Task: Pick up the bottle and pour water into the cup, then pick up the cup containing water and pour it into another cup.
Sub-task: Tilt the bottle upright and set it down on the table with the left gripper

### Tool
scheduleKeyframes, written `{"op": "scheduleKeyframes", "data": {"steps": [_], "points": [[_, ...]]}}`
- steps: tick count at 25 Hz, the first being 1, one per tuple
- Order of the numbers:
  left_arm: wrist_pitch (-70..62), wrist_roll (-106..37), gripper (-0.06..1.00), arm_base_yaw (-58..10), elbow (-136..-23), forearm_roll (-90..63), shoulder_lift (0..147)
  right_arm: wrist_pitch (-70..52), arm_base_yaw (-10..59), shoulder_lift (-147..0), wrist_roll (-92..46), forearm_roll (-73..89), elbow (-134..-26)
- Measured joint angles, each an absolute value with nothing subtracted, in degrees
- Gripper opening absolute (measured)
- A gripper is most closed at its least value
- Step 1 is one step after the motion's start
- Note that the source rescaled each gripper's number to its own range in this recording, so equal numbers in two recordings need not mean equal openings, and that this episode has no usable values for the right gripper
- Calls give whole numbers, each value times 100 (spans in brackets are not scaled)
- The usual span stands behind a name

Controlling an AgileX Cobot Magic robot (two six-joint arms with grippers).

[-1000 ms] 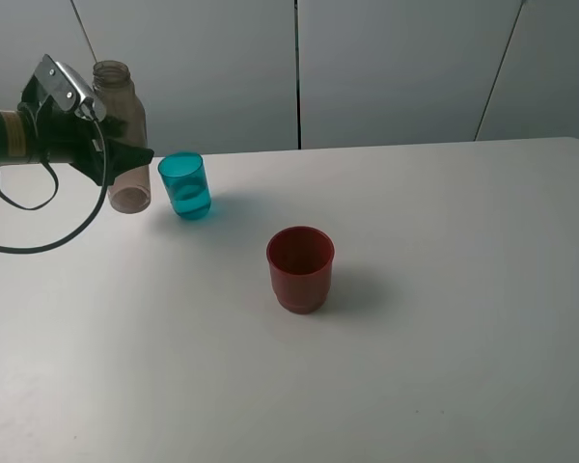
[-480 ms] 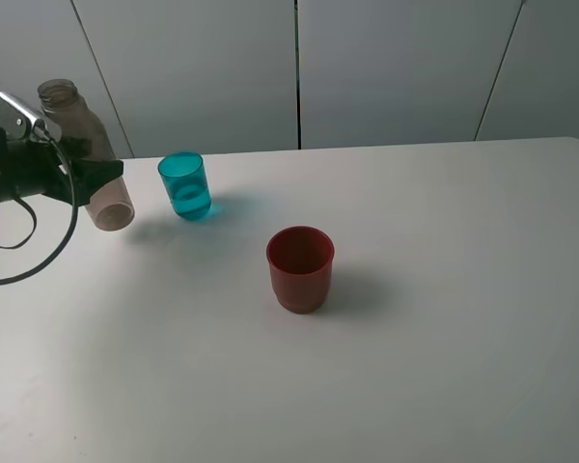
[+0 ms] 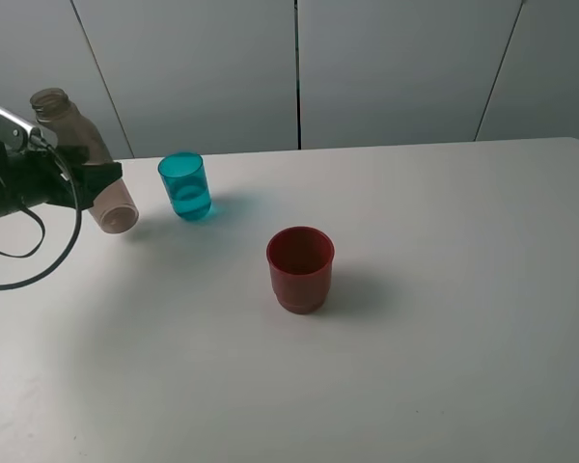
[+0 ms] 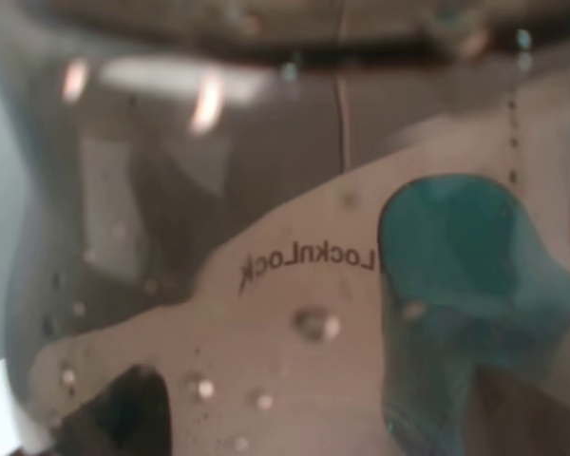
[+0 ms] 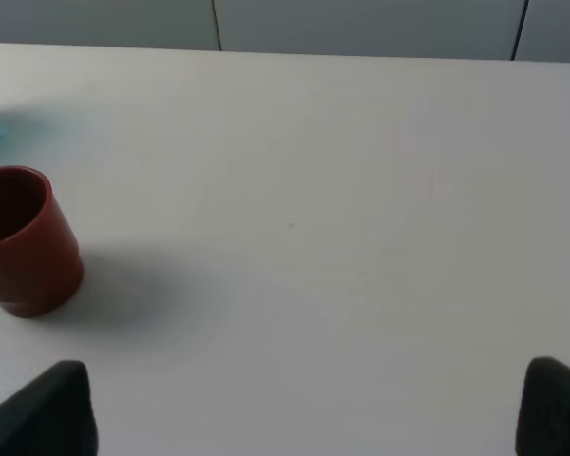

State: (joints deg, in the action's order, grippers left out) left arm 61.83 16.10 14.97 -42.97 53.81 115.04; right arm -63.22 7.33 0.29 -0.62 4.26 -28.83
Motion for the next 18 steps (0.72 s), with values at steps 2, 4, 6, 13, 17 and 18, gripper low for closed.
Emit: {"op": "scheduleKeyframes", "data": {"steps": [2,4,6,13,17,18], "points": [[6280,1536,24,1560,-4297,5356,11555,-6322,733,29,-62,426,-2883],[6330,1498,24,1666,-4297,5342,11612,-6322,733,29,-62,426,-2883],[6328,1477,24,1749,-4297,5342,11667,-6322,733,29,-62,426,-2883],[6422,1363,24,2135,-4262,5364,11729,-6322,733,29,-62,426,-2883],[6443,1323,24,2332,-4262,5364,11729,-6322,733,29,-62,426,-2883],[6443,1323,24,2332,-4262,5364,11729,-6322,733,29,-62,426,-2883]]}}
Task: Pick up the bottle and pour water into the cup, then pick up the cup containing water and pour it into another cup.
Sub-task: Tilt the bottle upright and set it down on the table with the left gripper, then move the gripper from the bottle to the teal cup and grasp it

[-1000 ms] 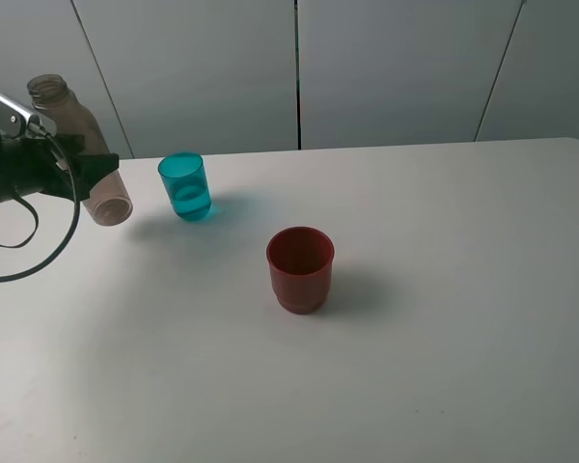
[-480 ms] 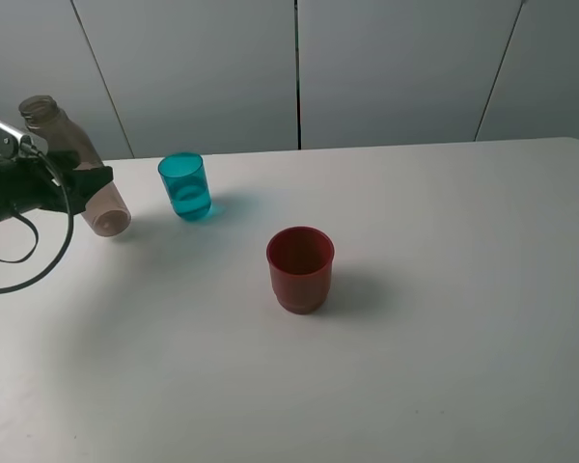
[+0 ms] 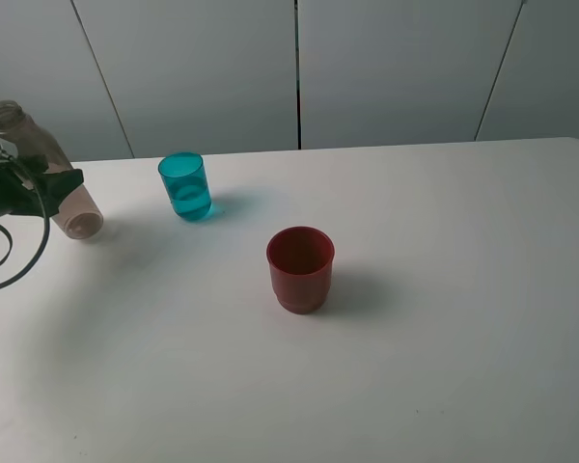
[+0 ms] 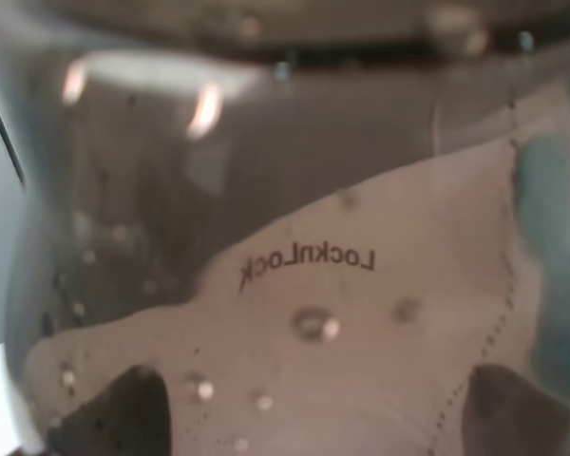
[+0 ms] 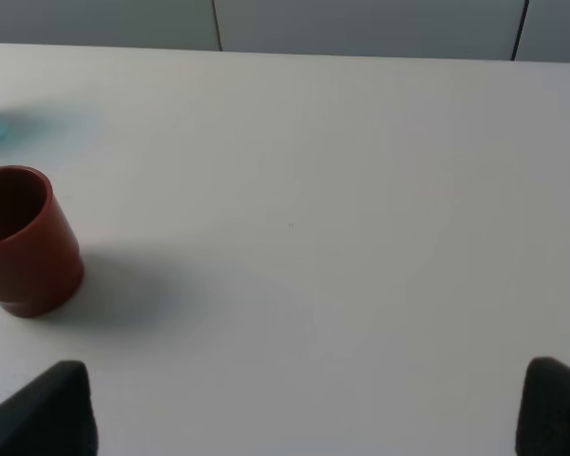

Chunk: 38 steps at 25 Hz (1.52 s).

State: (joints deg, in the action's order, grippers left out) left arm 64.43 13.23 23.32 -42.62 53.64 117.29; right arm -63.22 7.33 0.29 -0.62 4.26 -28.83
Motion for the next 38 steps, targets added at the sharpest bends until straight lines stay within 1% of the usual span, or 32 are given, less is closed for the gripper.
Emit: {"op": "scheduleKeyframes", "data": {"steps": [17,18,19,20,21,22,23,25,34,38], "points": [[6778,1312,24,2332,-4262,5394,12014,-6322,733,29,-62,426,-2883],[6778,1312,29,2332,-4262,5394,12014,-6322,733,29,-62,426,-2883],[6778,1312,40,2332,-4262,5394,12014,-6322,733,29,-62,426,-2883],[6802,1312,58,2332,-4262,5394,12014,-6322,733,29,-62,426,-2883],[6818,1312,74,2332,-4262,5394,12014,-6322,733,29,-62,426,-2883],[6828,1312,88,2332,-4262,5394,12014,-6322,733,29,-62,426,-2883],[6828,1312,94,2332,-4262,5411,12014,-6322,733,29,-62,426,-2883],[6828,1312,97,2332,-4262,5440,12014,-6322,733,29,-62,426,-2883],[6897,1430,97,2332,-4262,5525,11994,-6322,733,29,-62,426,-2883],[6897,1645,97,2332,-4254,5512,11664,-6322,733,29,-62,426,-2883]]}}
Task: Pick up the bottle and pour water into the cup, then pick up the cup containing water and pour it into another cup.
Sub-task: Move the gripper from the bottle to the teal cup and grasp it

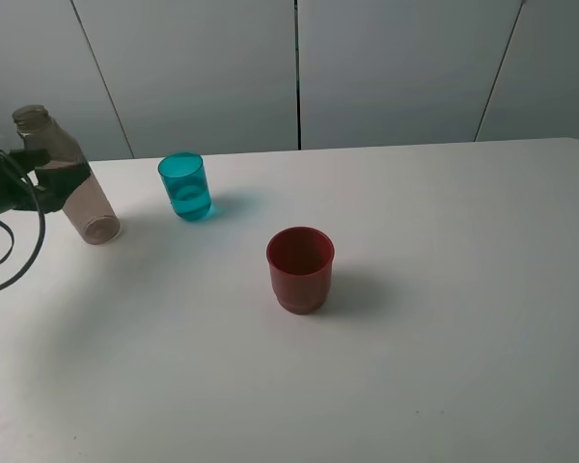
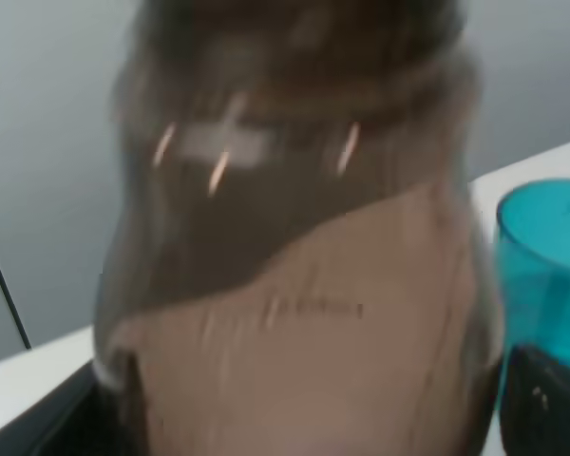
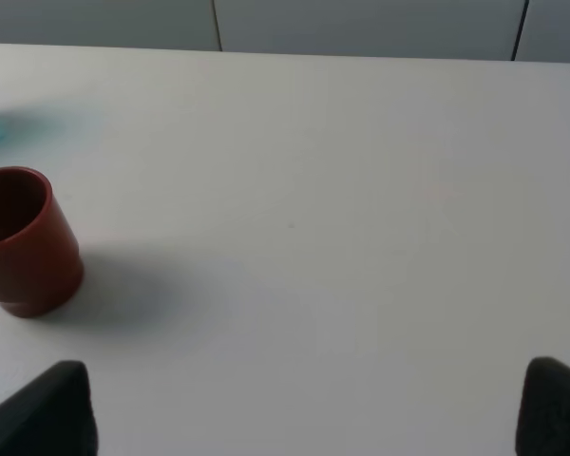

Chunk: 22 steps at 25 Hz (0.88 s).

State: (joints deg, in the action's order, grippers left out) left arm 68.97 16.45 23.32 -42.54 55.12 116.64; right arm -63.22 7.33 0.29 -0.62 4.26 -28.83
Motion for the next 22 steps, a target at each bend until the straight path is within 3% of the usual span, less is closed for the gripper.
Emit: {"op": "scheduleKeyframes", "data": {"steps": [12,22], "points": [[6911,2132,97,2332,-4241,5413,10276,-6322,733,29,-62,426,-2883],[6591,3664,97,2208,-4241,5506,9076,-6322,733,29,-62,426,-2883]]}}
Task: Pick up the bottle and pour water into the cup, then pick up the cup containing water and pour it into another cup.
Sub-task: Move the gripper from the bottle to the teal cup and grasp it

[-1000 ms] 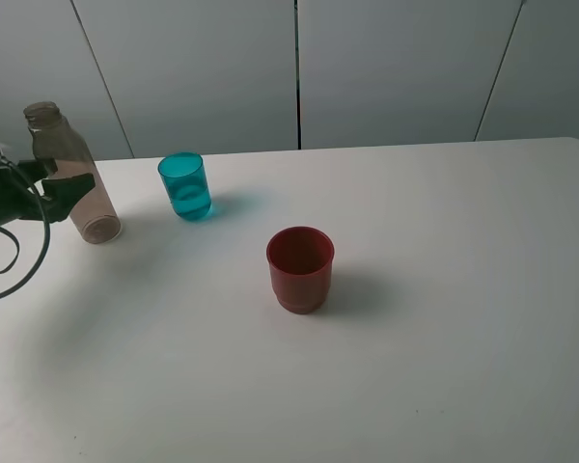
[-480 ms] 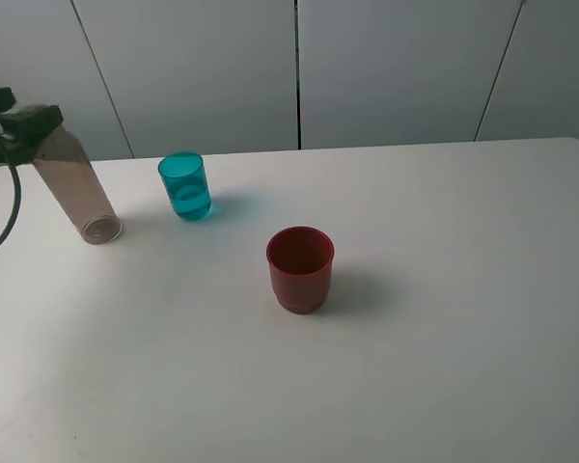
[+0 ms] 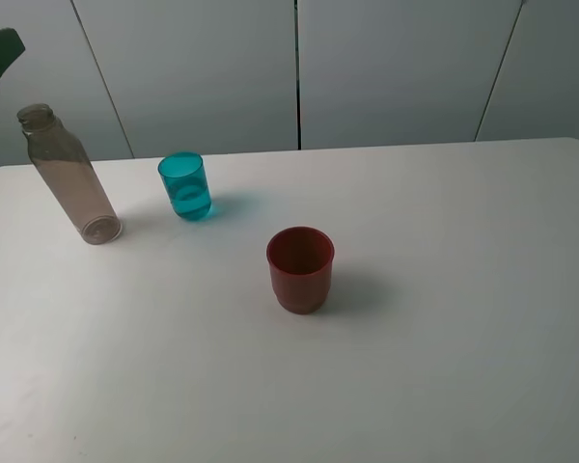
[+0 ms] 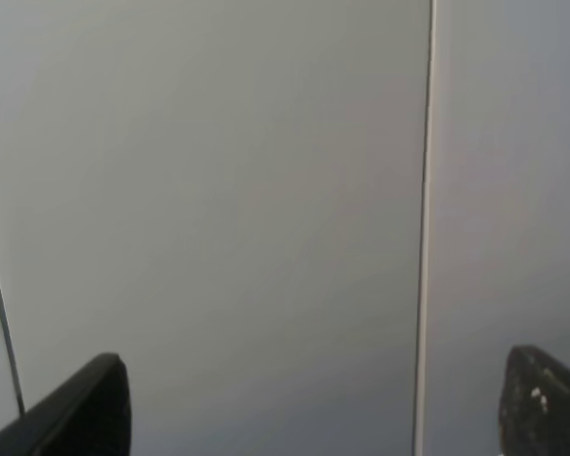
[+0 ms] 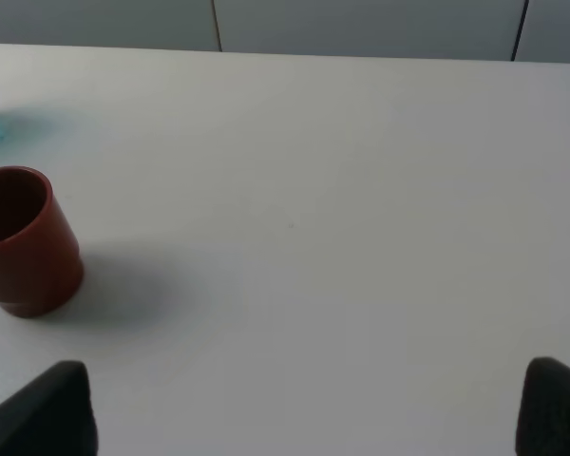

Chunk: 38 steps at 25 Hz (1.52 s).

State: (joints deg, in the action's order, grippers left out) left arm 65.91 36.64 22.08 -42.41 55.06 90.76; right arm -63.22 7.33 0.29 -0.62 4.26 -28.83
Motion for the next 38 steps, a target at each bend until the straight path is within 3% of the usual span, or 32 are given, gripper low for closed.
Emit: {"op": "scheduleKeyframes", "data": {"steps": [2,3,4,7,9,11,13,16,18,23,27,38], "points": [[6576,3780,92,2032,-4241,5565,8838,-6322,733,29,-62,426,-2883],[6539,3803,83,1917,-4241,5592,8719,-6322,733,29,-62,426,-2883],[6476,3818,71,1796,-4241,5603,8610,-6322,733,29,-62,426,-2883],[6085,3853,17,1421,-4241,5690,8384,-6322,733,29,-62,426,-2883],[5640,3945,0,1116,-4241,5689,8308,-6322,733,29,-62,426,-2883],[5151,3987,4,656,-4241,5546,8241,-6322,733,29,-62,426,-2883],[4604,3986,27,146,-4241,5178,8221,-6322,733,29,-62,426,-2883],[3758,3686,80,-739,-4241,4316,8221,-6322,733,29,-62,426,-2883],[3293,3197,94,-1237,-4241,3600,8221,-6322,733,29,-62,426,-2883],[2942,1556,97,-2117,-3986,1628,8397,-6322,733,29,-62,426,-2883],[3195,598,97,-2396,-3468,402,8775,-6322,733,29,-62,426,-2883],[3934,293,97,-2448,-3153,-164,9707,-6322,733,29,-62,426,-2883]]}}
